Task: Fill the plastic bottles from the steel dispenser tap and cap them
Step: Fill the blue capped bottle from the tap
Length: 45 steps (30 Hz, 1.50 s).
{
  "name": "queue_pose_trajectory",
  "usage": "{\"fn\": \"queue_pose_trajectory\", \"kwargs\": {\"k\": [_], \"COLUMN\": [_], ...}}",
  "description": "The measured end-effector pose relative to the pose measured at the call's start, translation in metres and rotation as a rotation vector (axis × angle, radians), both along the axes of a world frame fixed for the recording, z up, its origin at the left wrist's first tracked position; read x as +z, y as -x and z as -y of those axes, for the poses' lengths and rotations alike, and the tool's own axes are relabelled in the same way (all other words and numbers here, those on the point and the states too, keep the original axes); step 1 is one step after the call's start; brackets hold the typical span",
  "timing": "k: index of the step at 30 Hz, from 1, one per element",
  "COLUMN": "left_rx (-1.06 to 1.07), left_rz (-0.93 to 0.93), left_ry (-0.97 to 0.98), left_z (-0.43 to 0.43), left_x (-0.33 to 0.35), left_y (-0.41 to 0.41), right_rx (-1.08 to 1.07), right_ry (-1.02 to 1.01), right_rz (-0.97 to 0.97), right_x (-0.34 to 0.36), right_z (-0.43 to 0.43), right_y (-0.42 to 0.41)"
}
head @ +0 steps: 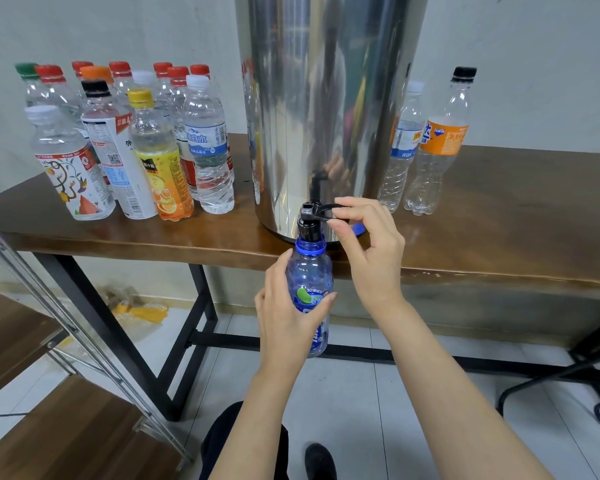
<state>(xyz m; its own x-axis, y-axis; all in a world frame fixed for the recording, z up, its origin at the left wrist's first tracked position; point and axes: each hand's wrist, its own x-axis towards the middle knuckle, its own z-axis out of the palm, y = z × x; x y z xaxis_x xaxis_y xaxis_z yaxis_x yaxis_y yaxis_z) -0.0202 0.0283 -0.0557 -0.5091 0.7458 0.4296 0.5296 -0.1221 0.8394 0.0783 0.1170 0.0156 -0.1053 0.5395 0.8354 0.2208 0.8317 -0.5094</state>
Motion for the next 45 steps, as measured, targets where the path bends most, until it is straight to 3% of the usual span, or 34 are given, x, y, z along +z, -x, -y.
{"fn": "queue_pose_trajectory", "kwargs": {"k": [45], "left_rx": [0.027], "left_rz": [-0.042], "left_ry": [-0.069], "left_z": [-0.0034], "left_x": [-0.002], "left_y": [0.0031], "right_rx": [0.011], "right_ry": [0.011], "right_rz": [-0.02], "right_x": [-0.0011], "right_z": [0.0007], "right_y": [0.0009]}}
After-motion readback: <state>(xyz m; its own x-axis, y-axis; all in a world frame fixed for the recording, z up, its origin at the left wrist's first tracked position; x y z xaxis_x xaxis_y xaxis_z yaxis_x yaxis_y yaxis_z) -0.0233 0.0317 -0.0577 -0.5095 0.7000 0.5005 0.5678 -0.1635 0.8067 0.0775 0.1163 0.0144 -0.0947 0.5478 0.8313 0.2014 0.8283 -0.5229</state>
